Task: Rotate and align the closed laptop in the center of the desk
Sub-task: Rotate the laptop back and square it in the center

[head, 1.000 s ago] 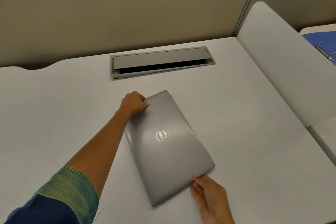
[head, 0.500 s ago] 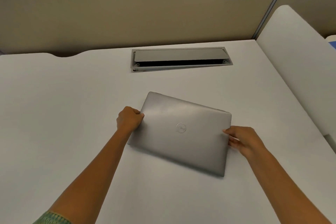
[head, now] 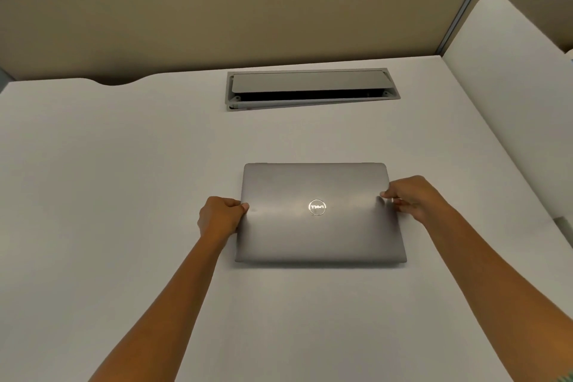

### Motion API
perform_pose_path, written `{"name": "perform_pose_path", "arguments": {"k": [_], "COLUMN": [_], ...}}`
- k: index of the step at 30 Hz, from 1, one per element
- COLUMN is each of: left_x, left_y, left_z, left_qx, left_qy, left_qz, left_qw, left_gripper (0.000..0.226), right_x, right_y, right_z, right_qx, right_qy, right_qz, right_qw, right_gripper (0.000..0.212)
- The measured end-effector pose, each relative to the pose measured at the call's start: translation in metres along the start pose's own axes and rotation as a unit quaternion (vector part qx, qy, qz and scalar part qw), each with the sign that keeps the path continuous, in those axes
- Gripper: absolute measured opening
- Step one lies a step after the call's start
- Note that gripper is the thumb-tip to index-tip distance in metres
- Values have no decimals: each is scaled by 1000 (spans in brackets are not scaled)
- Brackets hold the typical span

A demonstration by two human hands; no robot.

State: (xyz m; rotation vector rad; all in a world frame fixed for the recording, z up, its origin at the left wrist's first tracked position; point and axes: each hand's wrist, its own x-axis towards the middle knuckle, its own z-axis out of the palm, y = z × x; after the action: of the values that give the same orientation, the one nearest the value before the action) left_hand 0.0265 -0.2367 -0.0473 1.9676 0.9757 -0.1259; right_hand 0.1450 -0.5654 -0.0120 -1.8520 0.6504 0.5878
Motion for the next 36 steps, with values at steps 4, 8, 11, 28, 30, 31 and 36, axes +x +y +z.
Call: {"name": "perform_pose_path", "arguments": {"k": [4,8,11,28,30,31,36], "left_x": [-3,-7,-8,-9,-9,-9,-14], "left_y": [-2,-8,-8,-14,-14,-14,-15], "left_z": [-1,1,3,5,3,3,2], "left_qx": [2,10,17,18,12,8,2], "left_qy": [5,6,10,8,3,1,1], "left_qz": [-3,-5,3,2,0,0,-4], "left_qw": [1000,1000,1000,1000,1000,1000,1000], "left_gripper": [10,13,13,21,20,20,26], "right_x": [4,7,6,4,5,5,3], "right_y": [2,5,7,27,27,28,29], "right_z": [2,7,9,8,8,8,7], "right_qx": [-28,-78,-107,-86,-78,-77,-73], "right_qy": [10,45,61,115,112,110,91], "right_qz": [-11,-23,-43,-90,-86,-82,-81], "right_qw": [1000,996,991,986,987,988,990], "right_gripper": [27,30,14,31,31,31,29]}}
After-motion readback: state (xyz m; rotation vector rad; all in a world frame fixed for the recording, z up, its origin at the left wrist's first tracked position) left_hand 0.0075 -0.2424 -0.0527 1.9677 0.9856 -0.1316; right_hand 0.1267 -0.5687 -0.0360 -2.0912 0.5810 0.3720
